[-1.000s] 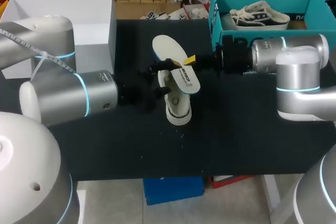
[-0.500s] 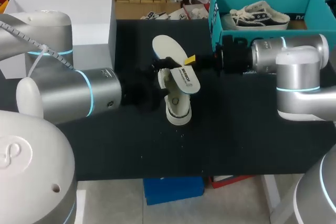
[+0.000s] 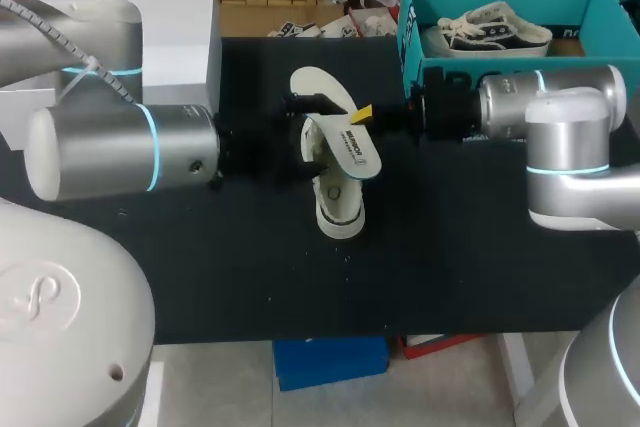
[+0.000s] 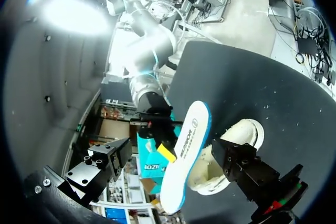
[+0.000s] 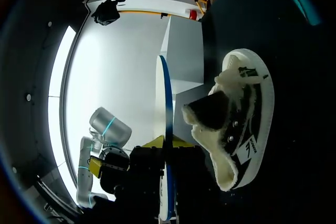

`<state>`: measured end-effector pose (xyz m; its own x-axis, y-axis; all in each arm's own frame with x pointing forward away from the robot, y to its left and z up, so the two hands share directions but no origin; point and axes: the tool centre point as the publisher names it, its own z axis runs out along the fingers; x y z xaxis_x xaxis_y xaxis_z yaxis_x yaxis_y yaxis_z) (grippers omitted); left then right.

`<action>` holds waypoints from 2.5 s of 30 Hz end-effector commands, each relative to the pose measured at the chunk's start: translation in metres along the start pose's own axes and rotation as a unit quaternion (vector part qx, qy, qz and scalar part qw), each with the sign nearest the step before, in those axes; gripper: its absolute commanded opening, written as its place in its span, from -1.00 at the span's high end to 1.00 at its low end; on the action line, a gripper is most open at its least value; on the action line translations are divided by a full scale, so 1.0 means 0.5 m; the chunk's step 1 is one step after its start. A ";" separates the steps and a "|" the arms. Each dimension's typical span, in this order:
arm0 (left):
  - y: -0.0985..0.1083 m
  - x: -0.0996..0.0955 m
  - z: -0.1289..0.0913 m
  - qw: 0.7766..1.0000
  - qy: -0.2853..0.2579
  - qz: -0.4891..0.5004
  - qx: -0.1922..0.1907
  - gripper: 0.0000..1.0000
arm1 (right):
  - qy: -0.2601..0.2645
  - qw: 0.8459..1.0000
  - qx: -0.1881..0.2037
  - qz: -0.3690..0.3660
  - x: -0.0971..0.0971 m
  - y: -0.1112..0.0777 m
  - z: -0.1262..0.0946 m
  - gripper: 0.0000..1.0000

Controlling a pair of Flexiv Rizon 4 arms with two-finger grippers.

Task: Take the shoe out of the shoebox, open the shoe tongue, remove and reinsert the insole, then place the shoe into the shoebox

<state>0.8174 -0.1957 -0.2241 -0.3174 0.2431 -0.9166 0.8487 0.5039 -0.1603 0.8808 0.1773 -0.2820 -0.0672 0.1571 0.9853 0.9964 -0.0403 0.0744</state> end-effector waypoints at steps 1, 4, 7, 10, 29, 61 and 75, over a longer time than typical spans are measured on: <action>0.012 -0.038 -0.012 0.996 0.088 -0.009 0.032 -1.00 | 0.000 1.000 -0.001 0.000 -0.001 -0.001 0.002 1.00; 0.011 -0.053 -0.013 0.995 0.093 -0.008 0.028 -1.00 | 0.000 1.000 -0.001 0.000 -0.001 -0.001 0.002 1.00; 0.011 -0.062 -0.012 0.994 0.100 -0.007 0.031 -1.00 | 0.000 1.000 -0.001 0.000 -0.001 -0.001 0.002 1.00; 0.011 -0.066 -0.010 0.994 0.102 -0.005 0.028 -1.00 | 0.000 1.000 -0.001 0.000 -0.001 -0.001 0.002 1.00; 0.009 -0.050 0.018 0.996 0.075 -0.027 -0.029 -1.00 | 0.000 1.000 -0.001 0.000 -0.001 -0.001 0.002 1.00; 0.162 -0.109 0.001 0.964 0.013 -0.225 -0.142 -1.00 | 0.000 1.000 -0.001 0.000 -0.001 -0.001 0.002 1.00; 0.169 -0.151 -0.010 0.969 0.026 -0.181 -0.164 -1.00 | 0.000 1.000 -0.001 0.000 -0.001 -0.001 0.002 1.00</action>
<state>0.9102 -0.1698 -0.1696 -0.5542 -0.0058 -0.8324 0.4945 0.8021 -0.3348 0.8810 0.1774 -0.2821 -0.0673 0.1569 0.9853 0.9964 -0.0403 0.0745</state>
